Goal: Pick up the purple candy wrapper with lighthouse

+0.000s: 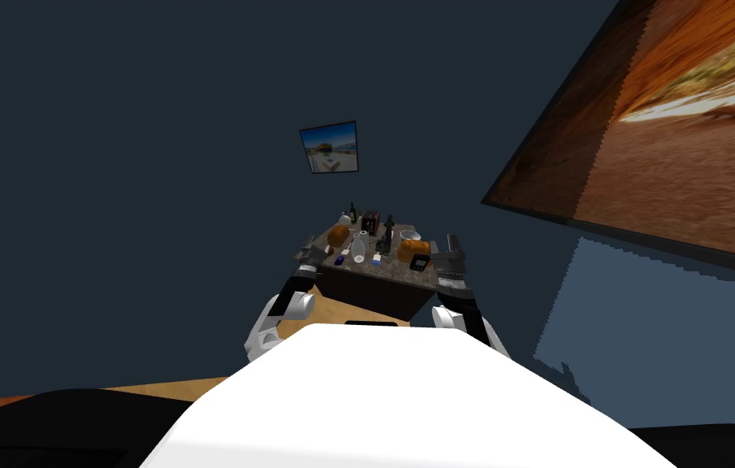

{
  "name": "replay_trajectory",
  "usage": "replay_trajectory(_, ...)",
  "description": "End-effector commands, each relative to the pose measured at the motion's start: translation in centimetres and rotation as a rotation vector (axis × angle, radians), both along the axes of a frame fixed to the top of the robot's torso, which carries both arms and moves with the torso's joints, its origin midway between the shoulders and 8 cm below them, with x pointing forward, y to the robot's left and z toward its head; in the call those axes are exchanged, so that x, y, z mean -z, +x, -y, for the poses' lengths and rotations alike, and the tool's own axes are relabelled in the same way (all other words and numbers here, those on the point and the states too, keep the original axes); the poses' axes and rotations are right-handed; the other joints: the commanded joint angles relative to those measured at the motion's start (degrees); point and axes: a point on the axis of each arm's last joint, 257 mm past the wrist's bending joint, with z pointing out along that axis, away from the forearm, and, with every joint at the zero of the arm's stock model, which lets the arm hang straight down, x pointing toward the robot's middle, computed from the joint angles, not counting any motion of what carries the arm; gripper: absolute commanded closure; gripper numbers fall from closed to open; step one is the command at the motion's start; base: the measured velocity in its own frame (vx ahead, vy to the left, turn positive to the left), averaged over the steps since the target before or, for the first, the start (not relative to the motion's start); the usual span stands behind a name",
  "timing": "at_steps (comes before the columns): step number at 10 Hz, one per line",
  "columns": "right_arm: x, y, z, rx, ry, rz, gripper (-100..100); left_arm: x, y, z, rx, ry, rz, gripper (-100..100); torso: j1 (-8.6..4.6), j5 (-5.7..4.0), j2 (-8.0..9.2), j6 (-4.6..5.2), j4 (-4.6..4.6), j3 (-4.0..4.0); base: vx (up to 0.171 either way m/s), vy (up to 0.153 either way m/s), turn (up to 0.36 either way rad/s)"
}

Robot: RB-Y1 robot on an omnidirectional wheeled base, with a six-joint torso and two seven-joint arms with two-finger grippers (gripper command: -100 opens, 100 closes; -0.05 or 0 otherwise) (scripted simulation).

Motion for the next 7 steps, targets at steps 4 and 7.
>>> replay_trajectory(4,0.0,0.0,0.0,0.0,0.0,0.0,0,2.3,1.2,-0.2,0.008,-0.079,-0.102,-100,0.01,0.0,-0.01,-0.02,0.0,-0.01,-0.003,0.003,-0.034)
replay_trajectory(7,0.0,0.0,0.0,0.0,0.0,0.0,0,3.4,2.1,-0.2,0.02,-0.165,-0.165,-100,0.01,0.01,-0.02,-0.02,-0.01,-0.01,0.001,0.005,-0.059)
